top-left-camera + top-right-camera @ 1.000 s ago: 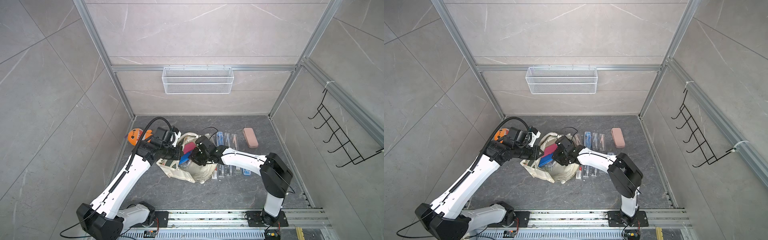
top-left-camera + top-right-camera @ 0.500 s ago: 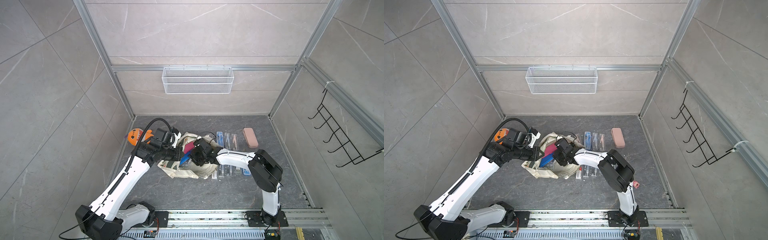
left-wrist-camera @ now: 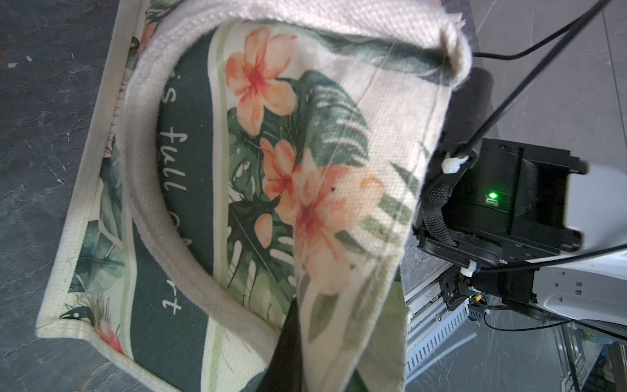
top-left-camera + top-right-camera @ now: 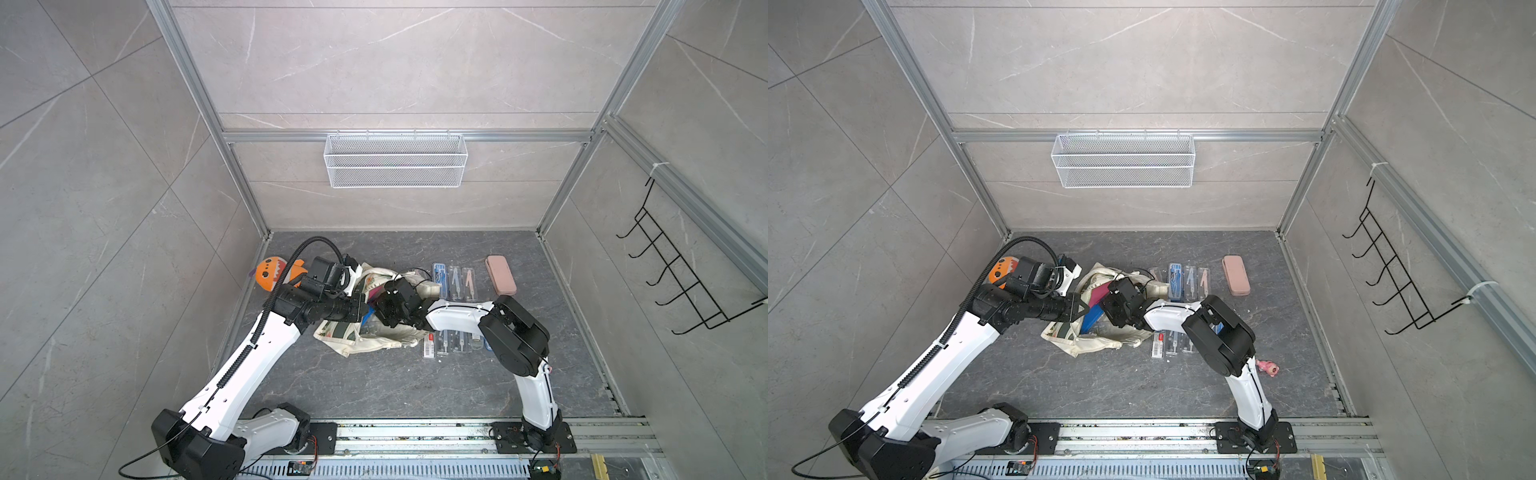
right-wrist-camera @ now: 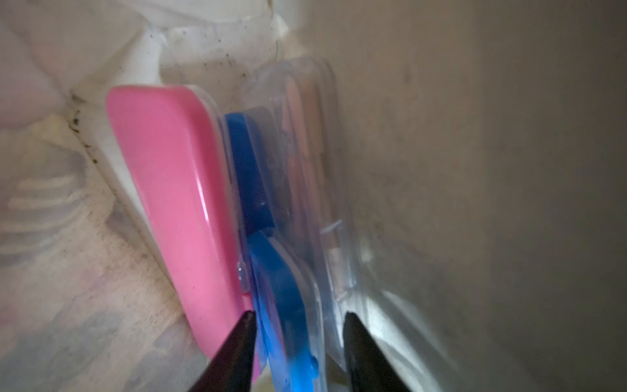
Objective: Take out the compass set from the canvas bag
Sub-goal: Pick up the compass set from the canvas bag.
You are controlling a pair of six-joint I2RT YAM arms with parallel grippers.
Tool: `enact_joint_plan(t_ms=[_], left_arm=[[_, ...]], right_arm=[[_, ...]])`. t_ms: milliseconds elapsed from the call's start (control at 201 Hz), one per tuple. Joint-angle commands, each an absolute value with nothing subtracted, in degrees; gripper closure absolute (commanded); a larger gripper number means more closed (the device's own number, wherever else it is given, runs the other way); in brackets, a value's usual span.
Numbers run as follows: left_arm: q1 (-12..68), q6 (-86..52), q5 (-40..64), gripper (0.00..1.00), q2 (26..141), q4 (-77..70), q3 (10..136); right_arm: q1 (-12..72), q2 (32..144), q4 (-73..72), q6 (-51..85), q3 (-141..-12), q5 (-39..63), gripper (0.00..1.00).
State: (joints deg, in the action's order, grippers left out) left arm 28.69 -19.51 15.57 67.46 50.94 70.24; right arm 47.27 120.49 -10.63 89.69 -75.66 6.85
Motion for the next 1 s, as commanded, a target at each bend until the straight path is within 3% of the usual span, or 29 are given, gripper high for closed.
enact_joint_plan(t_ms=[0, 329, 992], left_arm=[[28.9, -20.2, 17.8, 1.00, 67.2, 50.5, 71.8], [28.9, -21.7, 9.0, 1.00, 67.4, 52.2, 72.1], [28.8, -25.0, 3.3, 1.00, 69.0, 48.7, 71.7]], right_arm=[[46.5, 122.4, -14.9, 91.4, -77.3, 7.8, 0.64], [46.2, 117.6, -17.2, 86.2, -76.5, 10.9, 0.80], [44.1, 97.2, -3.5, 73.1, -66.8, 8.9, 0.83]])
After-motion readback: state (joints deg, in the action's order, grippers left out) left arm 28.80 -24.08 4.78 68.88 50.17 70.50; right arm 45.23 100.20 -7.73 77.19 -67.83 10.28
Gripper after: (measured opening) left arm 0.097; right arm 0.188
